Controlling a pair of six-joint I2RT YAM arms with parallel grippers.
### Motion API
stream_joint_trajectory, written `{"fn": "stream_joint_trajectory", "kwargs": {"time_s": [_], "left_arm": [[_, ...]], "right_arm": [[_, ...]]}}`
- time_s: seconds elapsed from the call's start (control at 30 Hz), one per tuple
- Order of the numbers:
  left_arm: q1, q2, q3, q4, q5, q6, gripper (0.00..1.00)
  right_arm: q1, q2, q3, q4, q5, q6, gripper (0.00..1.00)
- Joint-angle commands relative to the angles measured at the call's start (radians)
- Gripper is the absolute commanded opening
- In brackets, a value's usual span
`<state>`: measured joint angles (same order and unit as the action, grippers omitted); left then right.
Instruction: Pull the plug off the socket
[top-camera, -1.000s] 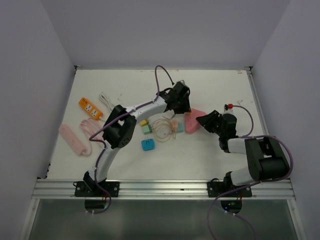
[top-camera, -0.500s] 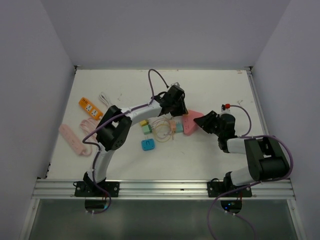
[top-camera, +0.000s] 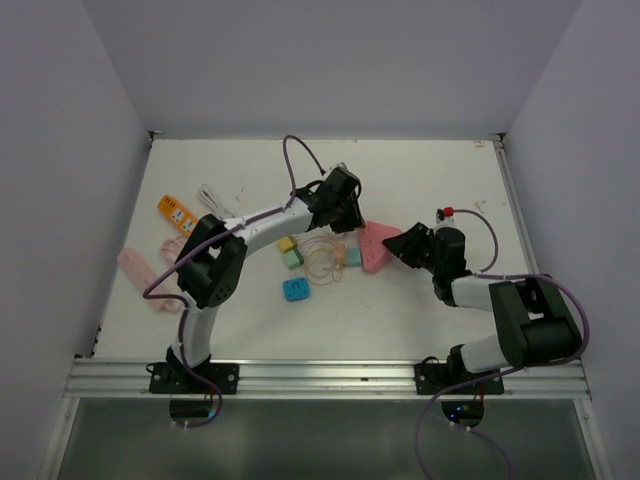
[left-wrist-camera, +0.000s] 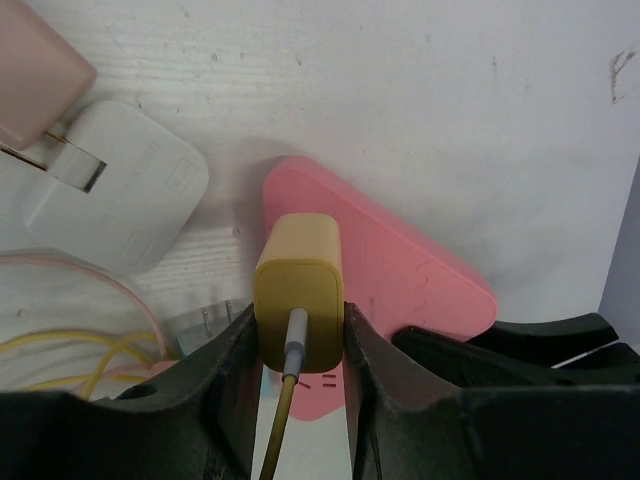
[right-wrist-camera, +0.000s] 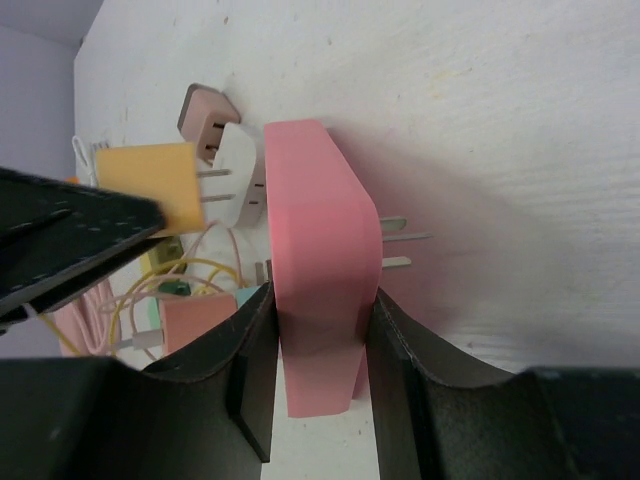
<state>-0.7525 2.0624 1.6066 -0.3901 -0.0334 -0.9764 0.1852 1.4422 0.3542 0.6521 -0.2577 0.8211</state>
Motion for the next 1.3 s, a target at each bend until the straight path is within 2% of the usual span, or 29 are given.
{"fn": "stream_joint_trajectory", "kwargs": {"time_s": [0.0,0.33,0.7,0.9,1.0,1.03,1.1,1.13,1.2,1.23,1.27], "left_arm": [[0.039,-0.176,0.006,0.017,-0.072,0.001,0.0],[0.067,-0.278,-0.057,-0.027,-0.114,0.041,0.0],[0.108,-0.372,-0.267,-0.02,-0.093,0.09,0.0],[0.107,-0.38,-0.375,0.04,-0.045,0.09,0.13],[0.108,-0.389,-0.416,0.066,-0.03,0.088,0.22],[0.107,-0.392,-0.421,0.071,-0.023,0.09,0.29],[0.107,-0.398,-0.432,0.073,-0.019,0.091,0.34],[0.105,-0.409,-0.439,0.076,-0.017,0.094,0.44],[0.105,-0.432,-0.448,0.085,-0.023,0.099,0.55],[0.107,-0.455,-0.455,0.089,-0.025,0.104,0.67],[0.105,-0.465,-0.455,0.094,-0.031,0.107,0.73]], "right_arm": [[-0.026,0.023,-0.023,-0.22,0.196,-0.086,0.0],[-0.023,0.023,-0.021,-0.223,0.196,-0.088,0.0],[-0.024,0.024,-0.021,-0.223,0.193,-0.091,0.0],[-0.023,0.029,-0.018,-0.22,0.187,-0.094,0.0],[-0.024,0.03,-0.018,-0.215,0.181,-0.097,0.0],[-0.024,0.03,-0.02,-0.212,0.178,-0.097,0.0],[-0.024,0.03,-0.02,-0.212,0.176,-0.097,0.0],[-0.023,0.033,-0.021,-0.212,0.175,-0.099,0.0],[-0.026,0.03,-0.021,-0.213,0.17,-0.099,0.0],[-0.024,0.03,-0.02,-0.219,0.17,-0.099,0.0],[-0.023,0.03,-0.018,-0.224,0.169,-0.099,0.0]]}}
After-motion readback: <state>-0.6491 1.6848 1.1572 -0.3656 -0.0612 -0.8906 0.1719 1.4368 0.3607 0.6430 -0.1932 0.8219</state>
